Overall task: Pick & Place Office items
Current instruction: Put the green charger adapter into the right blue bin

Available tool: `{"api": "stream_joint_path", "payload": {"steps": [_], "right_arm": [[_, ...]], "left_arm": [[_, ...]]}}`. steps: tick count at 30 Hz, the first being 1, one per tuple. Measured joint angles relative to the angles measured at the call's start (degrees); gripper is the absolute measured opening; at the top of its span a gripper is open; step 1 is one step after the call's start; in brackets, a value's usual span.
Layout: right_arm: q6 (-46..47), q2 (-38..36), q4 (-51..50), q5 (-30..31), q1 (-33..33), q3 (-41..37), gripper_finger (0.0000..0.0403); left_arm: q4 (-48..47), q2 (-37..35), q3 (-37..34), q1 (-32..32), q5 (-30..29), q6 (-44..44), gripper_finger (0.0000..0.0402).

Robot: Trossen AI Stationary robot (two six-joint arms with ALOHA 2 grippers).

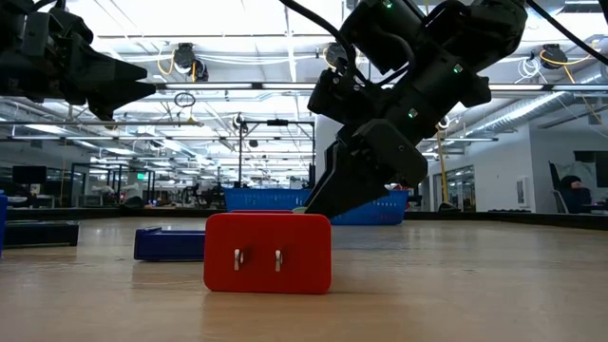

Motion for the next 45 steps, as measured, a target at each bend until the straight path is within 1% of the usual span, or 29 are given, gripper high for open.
{"api": "stream_joint_path", "payload": {"steps": [30,33,41,45], "right_arm": [[0.0,0.0,0.0,-0.1,0.0,0.0,0.0154],[0.0,0.0,0.3,-1.5,0.0,0.0,0.0153],[-0.4,0.0,2.3,-1.6,0.0,-0.1,0.0154],[-1.3,0.0,4.0,-3.8,0.0,-0.1,0.0151]], "left_arm": [[0.0,0.0,0.0,0.0,0.0,0.0,0.0214],[0.0,0.0,0.0,0.0,0.0,0.0,0.0214],[0.0,0.0,0.0,0.0,0.0,0.0,0.0214],[0.0,0.0,0.0,0.0,0.0,0.0,0.0214]]}}
